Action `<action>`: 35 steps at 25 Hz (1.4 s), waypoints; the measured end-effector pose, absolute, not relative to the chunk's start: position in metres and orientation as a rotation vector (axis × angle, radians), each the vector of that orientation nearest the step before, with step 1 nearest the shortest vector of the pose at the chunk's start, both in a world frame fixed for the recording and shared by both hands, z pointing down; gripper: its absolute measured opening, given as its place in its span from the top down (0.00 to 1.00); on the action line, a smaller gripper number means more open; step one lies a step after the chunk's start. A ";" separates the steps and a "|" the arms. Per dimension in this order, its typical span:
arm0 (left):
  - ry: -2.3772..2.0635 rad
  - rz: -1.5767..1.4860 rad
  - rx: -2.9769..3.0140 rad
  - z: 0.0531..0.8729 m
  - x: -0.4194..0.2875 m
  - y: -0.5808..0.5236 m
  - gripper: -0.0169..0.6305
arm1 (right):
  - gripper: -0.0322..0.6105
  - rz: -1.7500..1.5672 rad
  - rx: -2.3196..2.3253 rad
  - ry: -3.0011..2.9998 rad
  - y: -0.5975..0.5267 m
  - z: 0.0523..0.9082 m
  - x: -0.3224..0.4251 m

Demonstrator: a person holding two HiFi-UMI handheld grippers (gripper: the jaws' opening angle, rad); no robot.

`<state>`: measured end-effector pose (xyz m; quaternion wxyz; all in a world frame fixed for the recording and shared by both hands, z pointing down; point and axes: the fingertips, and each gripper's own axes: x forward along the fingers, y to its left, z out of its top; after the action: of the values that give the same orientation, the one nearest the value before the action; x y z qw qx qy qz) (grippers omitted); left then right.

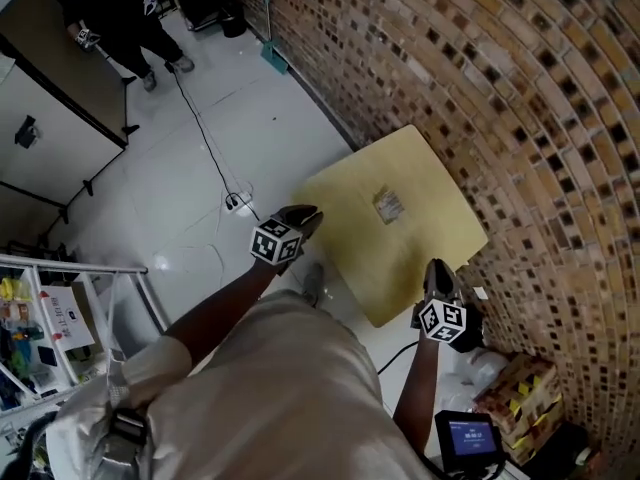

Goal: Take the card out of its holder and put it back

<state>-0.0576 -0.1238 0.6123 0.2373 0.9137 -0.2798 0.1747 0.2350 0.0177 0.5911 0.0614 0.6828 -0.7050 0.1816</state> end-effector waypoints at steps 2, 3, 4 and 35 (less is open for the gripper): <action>-0.775 0.481 2.500 0.611 -0.064 -0.106 0.83 | 0.86 0.531 2.039 -2.150 0.033 0.586 0.229; -0.784 0.475 2.503 0.608 -0.067 -0.098 0.83 | 0.86 0.529 2.039 -2.157 0.041 0.585 0.228; -0.794 0.469 2.505 0.604 -0.071 -0.090 0.83 | 0.87 0.531 2.044 -2.161 0.049 0.584 0.227; -0.824 0.508 2.443 0.631 -0.165 0.130 0.83 | 0.87 0.558 2.047 -2.290 0.221 0.569 0.134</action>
<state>-0.1653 0.1299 0.6308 0.2539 0.8992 -0.3034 0.1869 0.1339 0.2206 0.5685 0.0100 0.6556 -0.7336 0.1787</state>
